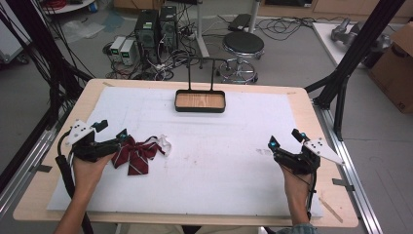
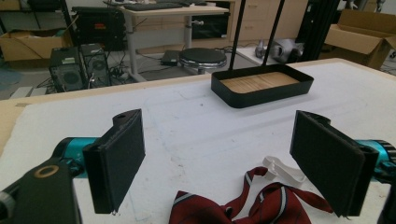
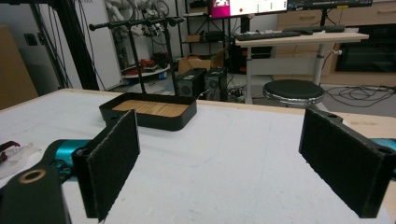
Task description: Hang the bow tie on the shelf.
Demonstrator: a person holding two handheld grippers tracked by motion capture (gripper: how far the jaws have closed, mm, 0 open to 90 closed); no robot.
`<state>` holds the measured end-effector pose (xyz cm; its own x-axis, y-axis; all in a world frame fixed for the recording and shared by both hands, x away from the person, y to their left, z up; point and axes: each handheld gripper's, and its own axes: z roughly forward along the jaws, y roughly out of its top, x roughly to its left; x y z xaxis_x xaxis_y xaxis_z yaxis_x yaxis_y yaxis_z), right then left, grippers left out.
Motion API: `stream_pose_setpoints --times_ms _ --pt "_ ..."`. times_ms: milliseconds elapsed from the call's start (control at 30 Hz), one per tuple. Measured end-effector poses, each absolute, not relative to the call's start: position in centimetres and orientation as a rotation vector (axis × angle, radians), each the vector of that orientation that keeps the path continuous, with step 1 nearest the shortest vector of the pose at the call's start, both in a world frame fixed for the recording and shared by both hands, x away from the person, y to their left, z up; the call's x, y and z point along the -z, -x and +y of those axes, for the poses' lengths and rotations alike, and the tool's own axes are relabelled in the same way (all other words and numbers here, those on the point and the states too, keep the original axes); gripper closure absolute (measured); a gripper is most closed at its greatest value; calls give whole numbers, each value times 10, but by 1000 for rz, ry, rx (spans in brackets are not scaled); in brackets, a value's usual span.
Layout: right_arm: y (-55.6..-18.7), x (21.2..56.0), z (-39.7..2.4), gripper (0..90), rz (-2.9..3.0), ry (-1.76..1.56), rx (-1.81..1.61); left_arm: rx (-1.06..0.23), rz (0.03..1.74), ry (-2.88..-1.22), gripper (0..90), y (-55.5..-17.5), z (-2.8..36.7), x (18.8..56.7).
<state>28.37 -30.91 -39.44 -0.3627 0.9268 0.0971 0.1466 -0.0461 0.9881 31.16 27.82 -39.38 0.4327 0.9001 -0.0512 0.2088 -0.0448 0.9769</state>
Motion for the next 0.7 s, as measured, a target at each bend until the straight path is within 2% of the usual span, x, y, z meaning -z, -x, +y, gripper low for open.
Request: stream_pose_setpoints --times_ms 700 --pt "-284 395 -308 113 1572 -1166 -1476 -747 1007 -1535 182 -311 279 393"
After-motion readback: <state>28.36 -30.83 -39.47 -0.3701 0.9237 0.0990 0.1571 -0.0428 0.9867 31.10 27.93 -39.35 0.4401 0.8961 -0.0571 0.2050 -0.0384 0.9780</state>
